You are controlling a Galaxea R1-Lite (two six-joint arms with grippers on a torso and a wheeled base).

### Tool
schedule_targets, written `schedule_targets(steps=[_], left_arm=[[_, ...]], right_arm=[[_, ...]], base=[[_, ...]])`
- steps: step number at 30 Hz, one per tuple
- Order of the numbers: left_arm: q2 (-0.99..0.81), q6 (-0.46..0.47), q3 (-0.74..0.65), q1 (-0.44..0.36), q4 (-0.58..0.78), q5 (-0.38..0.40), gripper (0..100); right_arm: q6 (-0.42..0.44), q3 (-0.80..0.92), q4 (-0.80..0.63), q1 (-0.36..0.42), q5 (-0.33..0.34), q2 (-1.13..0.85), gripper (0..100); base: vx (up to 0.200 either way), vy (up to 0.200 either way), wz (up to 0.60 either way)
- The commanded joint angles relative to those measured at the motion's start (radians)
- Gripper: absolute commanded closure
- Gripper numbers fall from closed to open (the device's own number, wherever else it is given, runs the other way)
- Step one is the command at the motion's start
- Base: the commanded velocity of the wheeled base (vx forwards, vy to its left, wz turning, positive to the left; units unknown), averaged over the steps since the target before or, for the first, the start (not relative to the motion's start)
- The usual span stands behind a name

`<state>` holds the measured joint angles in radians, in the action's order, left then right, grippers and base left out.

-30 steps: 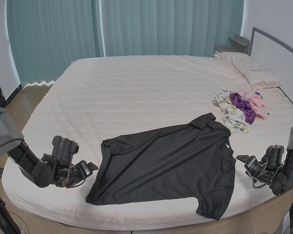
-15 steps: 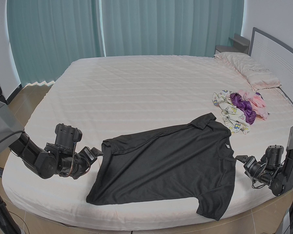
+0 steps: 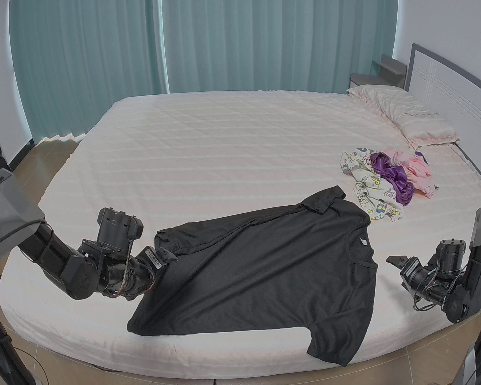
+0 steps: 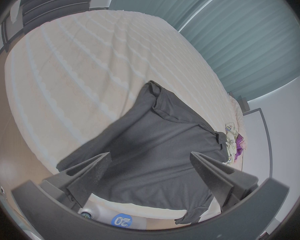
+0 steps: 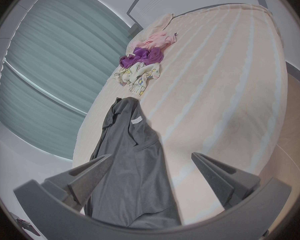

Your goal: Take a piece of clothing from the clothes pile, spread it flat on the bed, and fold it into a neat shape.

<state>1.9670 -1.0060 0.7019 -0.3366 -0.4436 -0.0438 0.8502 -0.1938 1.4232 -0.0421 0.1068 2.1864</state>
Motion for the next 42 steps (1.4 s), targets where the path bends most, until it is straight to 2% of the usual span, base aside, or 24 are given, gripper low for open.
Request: schedule_targets(steps=[1,9,18,30,38,42], left_arm=[[-0.011,-0.011,-0.004,-0.001,-0.001,-0.001,0],[-0.031,-0.054,-0.001,0.001,-0.001,-0.002,0],[-0.046,-0.056,-0.016,0.004,-0.004,0.002,0],[-0.048,-0.056,-0.015,0.008,-0.004,0.002,0],[-0.025,-0.052,0.01,0.008,-0.006,0.002,0],[0.07,-0.051,0.073,0.008,0.0,-0.002,0]], right_arm=[[0.0,0.005,0.002,0.002,0.001,0.001,0],[0.001,0.01,0.003,0.018,0.001,-0.002,0],[0.001,0.01,0.003,0.019,0.001,-0.002,0],[0.001,0.01,0.003,0.019,0.001,-0.004,0],[0.001,0.01,0.003,0.019,0.001,-0.004,0],[0.001,0.01,0.003,0.019,0.001,-0.004,0]], base=[[0.0,0.0,0.0],[0.0,0.0,0.0],[0.0,0.0,0.0],[0.2,0.0,0.0],[0.0,0.0,0.0],[0.0,0.0,0.0]])
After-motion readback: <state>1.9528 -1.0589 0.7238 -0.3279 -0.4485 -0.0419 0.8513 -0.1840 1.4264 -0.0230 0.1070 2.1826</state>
